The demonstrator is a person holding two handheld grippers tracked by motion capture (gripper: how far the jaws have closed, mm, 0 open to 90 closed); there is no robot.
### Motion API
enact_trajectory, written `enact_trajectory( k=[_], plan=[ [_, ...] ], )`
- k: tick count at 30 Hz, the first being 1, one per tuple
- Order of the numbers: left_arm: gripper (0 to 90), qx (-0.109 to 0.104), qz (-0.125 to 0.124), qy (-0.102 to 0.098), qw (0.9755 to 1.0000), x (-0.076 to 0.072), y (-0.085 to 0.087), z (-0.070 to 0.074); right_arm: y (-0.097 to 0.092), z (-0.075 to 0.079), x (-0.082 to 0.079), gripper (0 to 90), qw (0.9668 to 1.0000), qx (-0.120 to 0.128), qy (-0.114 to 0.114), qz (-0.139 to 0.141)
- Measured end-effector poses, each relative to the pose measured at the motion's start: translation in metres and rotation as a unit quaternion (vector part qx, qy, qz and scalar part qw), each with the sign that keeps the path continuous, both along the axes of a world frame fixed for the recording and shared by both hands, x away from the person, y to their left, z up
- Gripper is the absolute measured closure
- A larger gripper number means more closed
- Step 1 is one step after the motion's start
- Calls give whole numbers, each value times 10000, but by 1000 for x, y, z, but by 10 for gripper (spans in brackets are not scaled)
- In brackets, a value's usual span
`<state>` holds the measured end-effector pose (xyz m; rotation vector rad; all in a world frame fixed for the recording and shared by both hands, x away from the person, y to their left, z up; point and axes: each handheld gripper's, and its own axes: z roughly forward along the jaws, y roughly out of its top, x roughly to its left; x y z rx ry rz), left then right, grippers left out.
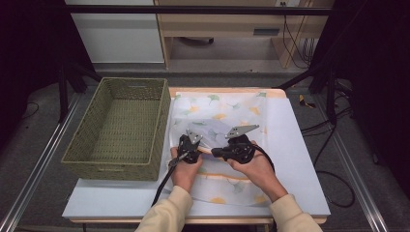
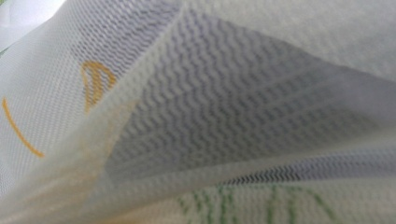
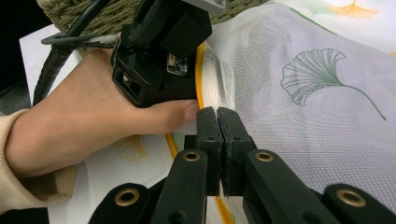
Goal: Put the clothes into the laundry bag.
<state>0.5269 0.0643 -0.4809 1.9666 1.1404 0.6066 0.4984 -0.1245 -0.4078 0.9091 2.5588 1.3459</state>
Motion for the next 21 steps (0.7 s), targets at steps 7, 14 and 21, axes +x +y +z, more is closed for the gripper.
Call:
enact_trajectory(
  k=[7, 14, 21],
  plan=[
    [900, 8, 48, -31, 10000, 2, -1, 0, 1, 0, 0, 887, 10000, 20, 31, -25],
    [900, 2, 56, -23, 10000, 5, -1, 0, 1, 0, 1, 887, 10000, 22, 30, -29],
    [900, -7, -52, -26, 10000, -4, 2, 3, 0, -1, 0, 887, 10000, 24, 50, -30]
  ],
)
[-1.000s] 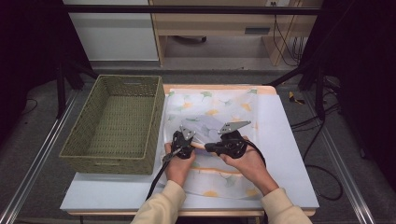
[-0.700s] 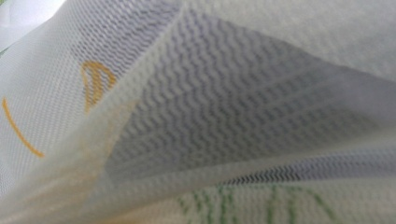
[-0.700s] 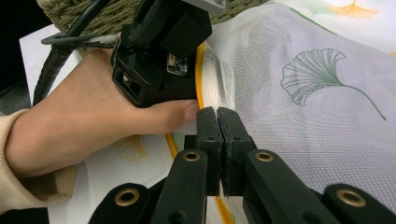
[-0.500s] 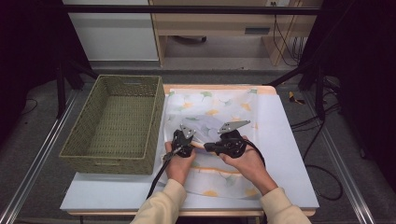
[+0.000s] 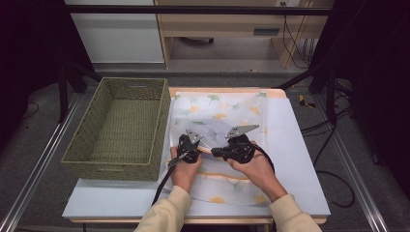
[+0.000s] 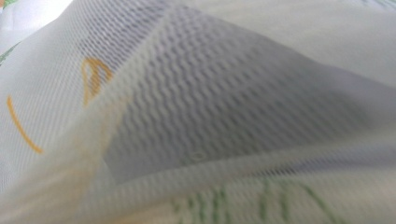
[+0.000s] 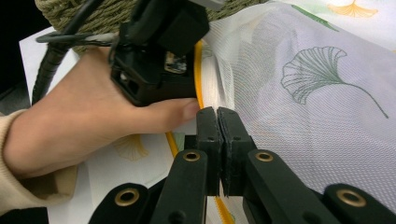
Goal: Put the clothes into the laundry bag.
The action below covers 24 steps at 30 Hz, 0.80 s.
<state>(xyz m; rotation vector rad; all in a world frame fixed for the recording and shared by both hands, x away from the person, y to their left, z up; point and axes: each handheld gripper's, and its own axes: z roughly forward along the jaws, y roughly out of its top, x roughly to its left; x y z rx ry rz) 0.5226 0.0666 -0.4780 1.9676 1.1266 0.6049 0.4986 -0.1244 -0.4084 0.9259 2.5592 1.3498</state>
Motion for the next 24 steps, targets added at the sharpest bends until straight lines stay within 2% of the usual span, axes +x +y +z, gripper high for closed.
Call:
enact_trajectory(
  k=[4, 8, 14, 16, 24],
  plan=[
    [900, 21, -95, -24, 10000, -11, 6, 3, -2, 0, -1, 887, 10000, -5, -27, 10],
    [900, -162, -122, -40, 9998, -22, 10, 5, -3, 2, -2, 887, 10000, -27, -25, 7],
    [900, -134, -367, -130, 9992, -42, 12, 13, -5, 2, -3, 887, 10000, -69, -2, 8],
    [900, -130, -438, -103, 9989, -47, 14, 16, -6, 2, -3, 887, 10000, -85, -17, 15],
    [900, -180, -542, -96, 9983, -61, 21, 18, -6, 2, -5, 887, 9999, -121, -20, 13]
  ],
)
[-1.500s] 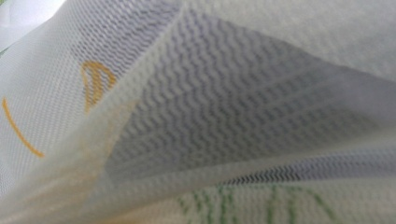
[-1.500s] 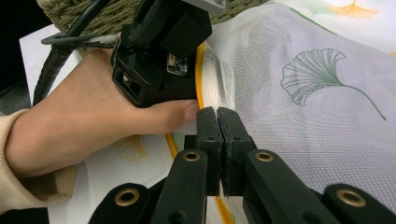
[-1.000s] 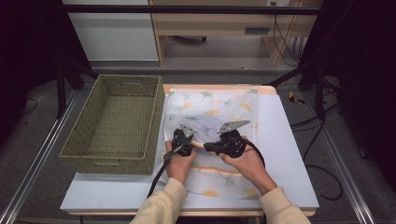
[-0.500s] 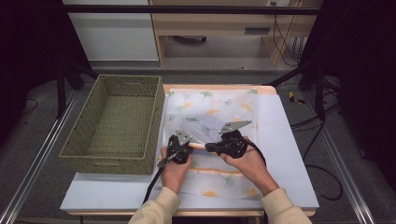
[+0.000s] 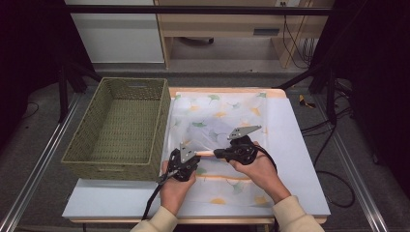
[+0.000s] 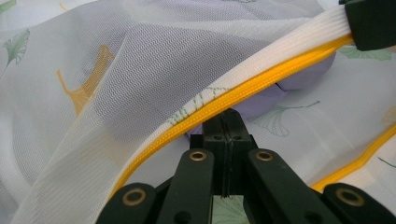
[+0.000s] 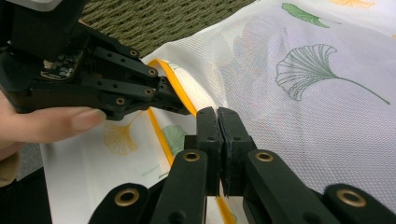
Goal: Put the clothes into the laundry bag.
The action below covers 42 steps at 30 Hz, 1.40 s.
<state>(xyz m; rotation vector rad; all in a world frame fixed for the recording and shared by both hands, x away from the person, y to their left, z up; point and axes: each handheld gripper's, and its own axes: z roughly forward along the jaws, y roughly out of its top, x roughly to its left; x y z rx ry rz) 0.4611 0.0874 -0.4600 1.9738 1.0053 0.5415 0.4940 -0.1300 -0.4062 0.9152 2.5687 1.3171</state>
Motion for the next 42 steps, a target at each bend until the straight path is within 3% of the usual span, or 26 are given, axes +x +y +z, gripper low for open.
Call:
enact_trajectory(
  k=[18, 26, 31, 35, 42],
  plan=[
    [900, -239, -183, -97, 9995, -40, 29, 18, 0, -7, -10, 887, 9998, -133, 21, 171],
    [900, -335, -108, -129, 9993, -47, 42, 24, -3, -12, -17, 886, 9997, -128, 54, 176],
    [900, -254, -117, -163, 9995, -51, 46, 23, -2, -18, -22, 887, 9996, -222, 62, 190],
    [900, -326, -87, -150, 9993, -51, 48, 22, -2, -23, -23, 886, 9994, -285, 68, 181],
    [900, -325, -82, -109, 9994, -51, 50, 20, 1, -35, -28, 886, 9981, -586, 23, 195]
  ],
)
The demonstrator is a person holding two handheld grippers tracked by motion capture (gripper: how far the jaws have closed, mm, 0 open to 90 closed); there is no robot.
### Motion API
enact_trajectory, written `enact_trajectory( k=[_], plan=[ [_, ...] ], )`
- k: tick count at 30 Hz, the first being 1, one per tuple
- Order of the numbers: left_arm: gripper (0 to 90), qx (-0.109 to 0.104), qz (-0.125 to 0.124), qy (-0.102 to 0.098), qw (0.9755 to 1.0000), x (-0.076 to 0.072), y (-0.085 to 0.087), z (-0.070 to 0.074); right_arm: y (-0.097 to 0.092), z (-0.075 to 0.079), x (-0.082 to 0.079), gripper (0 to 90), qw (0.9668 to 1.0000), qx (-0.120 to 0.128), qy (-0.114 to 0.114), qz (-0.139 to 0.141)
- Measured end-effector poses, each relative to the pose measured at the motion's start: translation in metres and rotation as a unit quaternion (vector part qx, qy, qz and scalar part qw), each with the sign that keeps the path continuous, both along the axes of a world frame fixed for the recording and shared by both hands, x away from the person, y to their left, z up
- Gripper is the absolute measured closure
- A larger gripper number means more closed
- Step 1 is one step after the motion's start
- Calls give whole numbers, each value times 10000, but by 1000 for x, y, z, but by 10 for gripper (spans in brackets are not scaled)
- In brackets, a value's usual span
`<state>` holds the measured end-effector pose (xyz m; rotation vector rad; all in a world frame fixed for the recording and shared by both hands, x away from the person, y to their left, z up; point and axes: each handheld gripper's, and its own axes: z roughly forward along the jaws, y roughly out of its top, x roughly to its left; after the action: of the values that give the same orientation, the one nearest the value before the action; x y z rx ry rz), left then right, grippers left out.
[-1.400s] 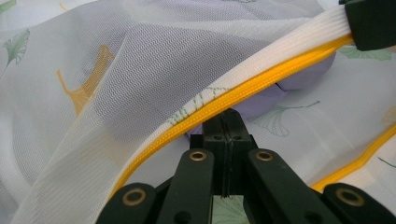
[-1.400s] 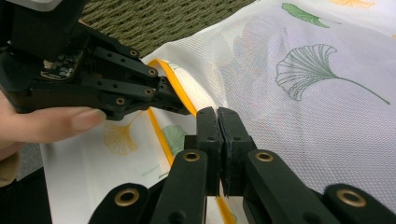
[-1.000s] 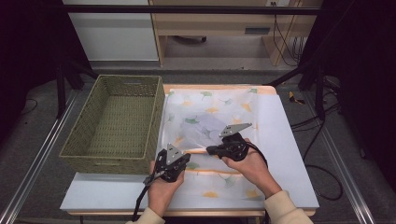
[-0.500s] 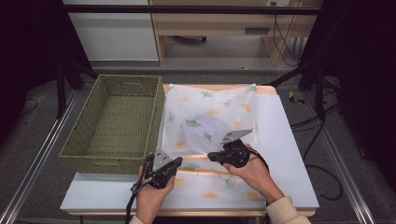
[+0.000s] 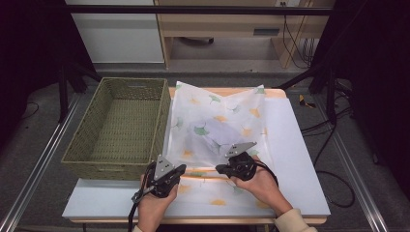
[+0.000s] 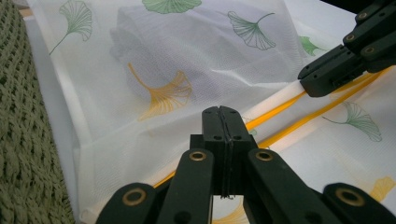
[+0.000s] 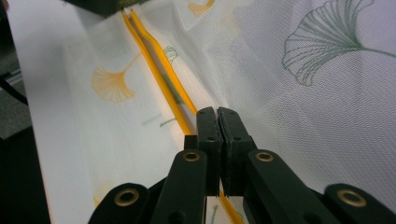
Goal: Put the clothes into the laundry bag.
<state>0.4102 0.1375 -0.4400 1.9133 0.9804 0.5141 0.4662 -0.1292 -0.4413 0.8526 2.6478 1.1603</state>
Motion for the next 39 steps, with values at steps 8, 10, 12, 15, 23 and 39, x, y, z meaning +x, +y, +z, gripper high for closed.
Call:
enact_trajectory(
  k=[8, 10, 12, 15, 23, 39],
  plan=[
    [900, -22, 23, 32, 10000, -1, 2, -2, 1, -10, -2, 885, 9998, -185, -2, 24],
    [900, -34, 26, 33, 10000, -1, 2, -2, 2, -12, -2, 885, 9997, -238, -14, 13],
    [900, -17, 17, 41, 10000, -1, 3, -3, 4, -14, -3, 885, 9995, -306, -47, 34],
    [900, -81, 48, 42, 9999, -2, 3, -4, 6, -15, -4, 884, 9992, -397, -72, 56],
    [900, -96, 55, 50, 9999, -4, 4, -6, 6, -22, -5, 883, 9988, -470, -65, 97],
    [899, -106, 94, 55, 9999, -5, 8, -7, 7, -25, -7, 856, 9985, -526, -163, 51]
  ],
)
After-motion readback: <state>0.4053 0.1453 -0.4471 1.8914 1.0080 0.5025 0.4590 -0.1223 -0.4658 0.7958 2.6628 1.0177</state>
